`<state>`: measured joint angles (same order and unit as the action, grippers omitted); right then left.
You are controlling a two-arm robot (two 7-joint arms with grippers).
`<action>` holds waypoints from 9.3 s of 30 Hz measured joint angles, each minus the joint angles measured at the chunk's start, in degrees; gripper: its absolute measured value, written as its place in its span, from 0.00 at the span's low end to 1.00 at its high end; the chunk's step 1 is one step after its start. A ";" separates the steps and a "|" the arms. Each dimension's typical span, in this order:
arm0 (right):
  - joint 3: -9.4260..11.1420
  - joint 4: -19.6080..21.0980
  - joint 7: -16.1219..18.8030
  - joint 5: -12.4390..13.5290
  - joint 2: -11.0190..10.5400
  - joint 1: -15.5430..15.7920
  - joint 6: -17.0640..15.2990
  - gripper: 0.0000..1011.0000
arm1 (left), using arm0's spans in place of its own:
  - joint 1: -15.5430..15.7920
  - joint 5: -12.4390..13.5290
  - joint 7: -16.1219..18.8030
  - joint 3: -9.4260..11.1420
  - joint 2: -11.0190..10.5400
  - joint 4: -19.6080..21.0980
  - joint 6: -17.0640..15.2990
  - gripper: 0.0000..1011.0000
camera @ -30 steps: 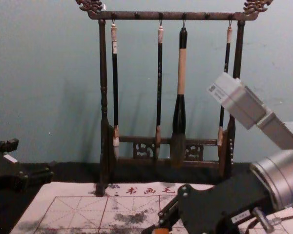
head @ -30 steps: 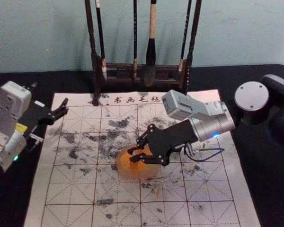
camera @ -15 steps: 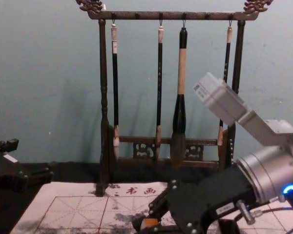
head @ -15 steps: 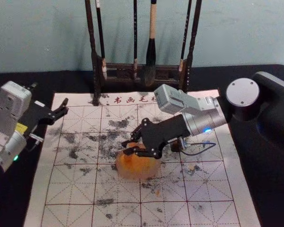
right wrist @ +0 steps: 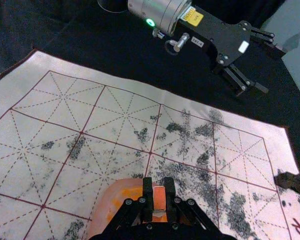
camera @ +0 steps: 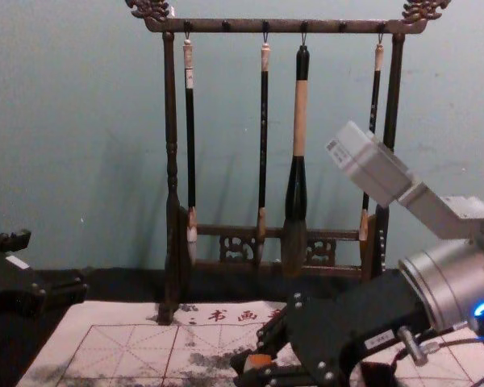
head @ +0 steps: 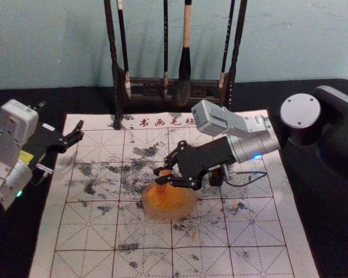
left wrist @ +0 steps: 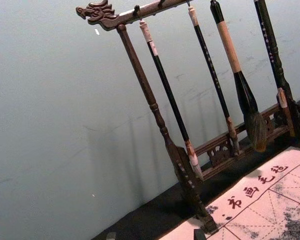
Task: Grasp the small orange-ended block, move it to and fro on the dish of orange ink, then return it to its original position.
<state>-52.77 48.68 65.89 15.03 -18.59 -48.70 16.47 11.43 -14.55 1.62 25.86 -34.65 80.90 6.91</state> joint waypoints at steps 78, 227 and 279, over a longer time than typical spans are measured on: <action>-1.36 7.56 0.32 -0.12 -3.89 2.40 -1.23 0.13 | 0.00 0.00 0.00 0.00 0.00 0.00 0.00 0.99; 0.44 2.21 -1.99 -2.56 -1.60 0.70 1.37 0.13 | 0.00 0.00 0.00 0.00 0.00 0.00 0.00 0.99; 6.73 26.54 -7.84 2.91 -16.73 9.63 -4.82 0.13 | 0.00 0.00 0.00 0.00 0.00 0.00 0.00 0.99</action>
<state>-46.04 75.22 58.05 17.94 -35.33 -39.06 11.65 11.43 -14.55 1.62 25.86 -34.65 80.90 6.91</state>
